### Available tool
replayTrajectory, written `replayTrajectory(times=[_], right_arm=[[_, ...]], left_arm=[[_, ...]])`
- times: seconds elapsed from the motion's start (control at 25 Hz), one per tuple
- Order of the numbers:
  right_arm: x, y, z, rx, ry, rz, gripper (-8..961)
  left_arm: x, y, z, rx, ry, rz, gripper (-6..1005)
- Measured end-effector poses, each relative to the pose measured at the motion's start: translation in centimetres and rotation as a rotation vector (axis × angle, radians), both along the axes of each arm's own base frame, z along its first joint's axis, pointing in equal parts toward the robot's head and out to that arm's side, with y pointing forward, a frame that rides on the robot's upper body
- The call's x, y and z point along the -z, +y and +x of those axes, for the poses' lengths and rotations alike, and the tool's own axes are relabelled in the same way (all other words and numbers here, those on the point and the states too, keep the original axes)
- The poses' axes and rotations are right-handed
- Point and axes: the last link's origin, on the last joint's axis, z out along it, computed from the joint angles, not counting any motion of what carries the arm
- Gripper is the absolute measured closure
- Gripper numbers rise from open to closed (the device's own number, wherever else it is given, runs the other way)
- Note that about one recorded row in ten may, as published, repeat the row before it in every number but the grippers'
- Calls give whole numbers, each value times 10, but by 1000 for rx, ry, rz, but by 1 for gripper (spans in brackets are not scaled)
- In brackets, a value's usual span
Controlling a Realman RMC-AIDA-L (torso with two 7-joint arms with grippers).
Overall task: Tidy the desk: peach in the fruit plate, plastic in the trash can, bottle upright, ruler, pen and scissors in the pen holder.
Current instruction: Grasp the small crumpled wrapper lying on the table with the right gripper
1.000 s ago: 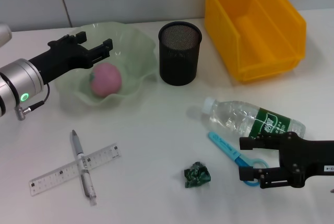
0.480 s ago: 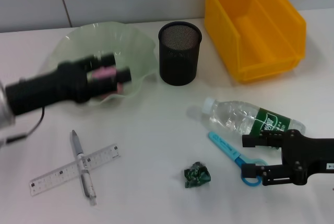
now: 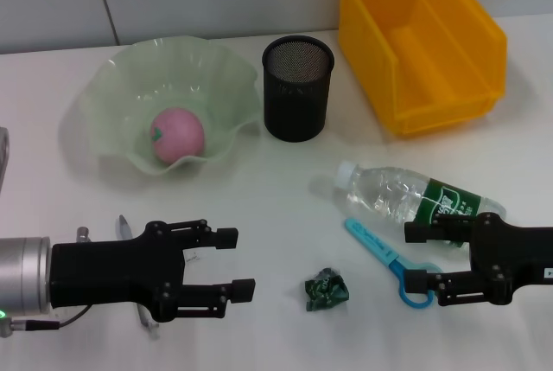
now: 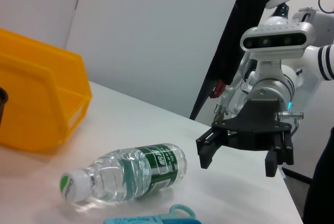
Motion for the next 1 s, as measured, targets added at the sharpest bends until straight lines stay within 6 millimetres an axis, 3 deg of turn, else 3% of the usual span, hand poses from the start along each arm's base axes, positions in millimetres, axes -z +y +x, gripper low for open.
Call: replayTrajectory(times=[1.0], right_arm=[[-9, 1, -2, -7, -9, -13, 138]], left_arm=[[1, -6, -2, 13, -33, 27, 217]])
